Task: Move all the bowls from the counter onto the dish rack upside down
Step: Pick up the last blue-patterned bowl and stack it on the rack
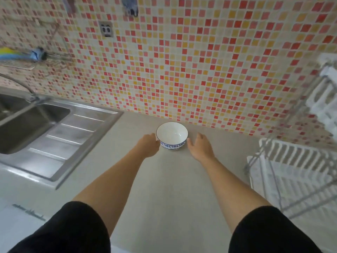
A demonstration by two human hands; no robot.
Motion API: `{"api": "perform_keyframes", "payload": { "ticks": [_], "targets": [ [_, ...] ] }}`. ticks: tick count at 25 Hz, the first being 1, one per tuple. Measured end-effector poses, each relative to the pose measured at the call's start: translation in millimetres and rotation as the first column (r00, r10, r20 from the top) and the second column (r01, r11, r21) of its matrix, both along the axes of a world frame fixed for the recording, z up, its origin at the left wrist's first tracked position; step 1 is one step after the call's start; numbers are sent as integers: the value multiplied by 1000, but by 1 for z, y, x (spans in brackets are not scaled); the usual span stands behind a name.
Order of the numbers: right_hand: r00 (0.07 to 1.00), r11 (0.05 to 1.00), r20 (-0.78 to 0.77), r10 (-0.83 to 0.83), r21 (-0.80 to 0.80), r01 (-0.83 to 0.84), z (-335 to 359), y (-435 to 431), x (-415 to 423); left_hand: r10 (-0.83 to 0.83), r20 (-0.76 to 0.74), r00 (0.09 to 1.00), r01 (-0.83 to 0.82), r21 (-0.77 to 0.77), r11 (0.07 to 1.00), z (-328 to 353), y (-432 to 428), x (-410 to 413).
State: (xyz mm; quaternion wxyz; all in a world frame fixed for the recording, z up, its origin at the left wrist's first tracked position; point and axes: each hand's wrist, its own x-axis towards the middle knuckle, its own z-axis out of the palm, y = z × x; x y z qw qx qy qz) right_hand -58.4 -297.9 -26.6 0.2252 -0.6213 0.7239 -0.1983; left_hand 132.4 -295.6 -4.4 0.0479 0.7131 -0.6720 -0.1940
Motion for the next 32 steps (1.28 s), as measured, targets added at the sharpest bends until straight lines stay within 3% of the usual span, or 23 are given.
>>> {"api": "perform_keyframes", "payload": {
  "ticks": [9, 16, 22, 28, 32],
  "targets": [
    [981, 975, 186, -46, 221, 4, -74, -89, 14, 219, -232, 948, -186, 157, 970, -78, -77, -22],
    [854, 950, 495, -157, 313, -7, -84, -96, 21, 357, -321, 877, -314, 180, 932, -78, -85, -26],
    [771, 980, 625, -122, 201, -8, -51, -57, 18, 387, -448, 806, -401, 68, 914, -41, -49, -27],
    [738, 1000, 675, 10, 6, -18, 10, 24, 17, 313, -635, 706, -442, -50, 896, 19, 29, -26],
    [761, 985, 637, 124, -169, -20, 39, 105, 8, 229, -834, 503, -458, -32, 889, 57, 116, -29]
  ]
}}
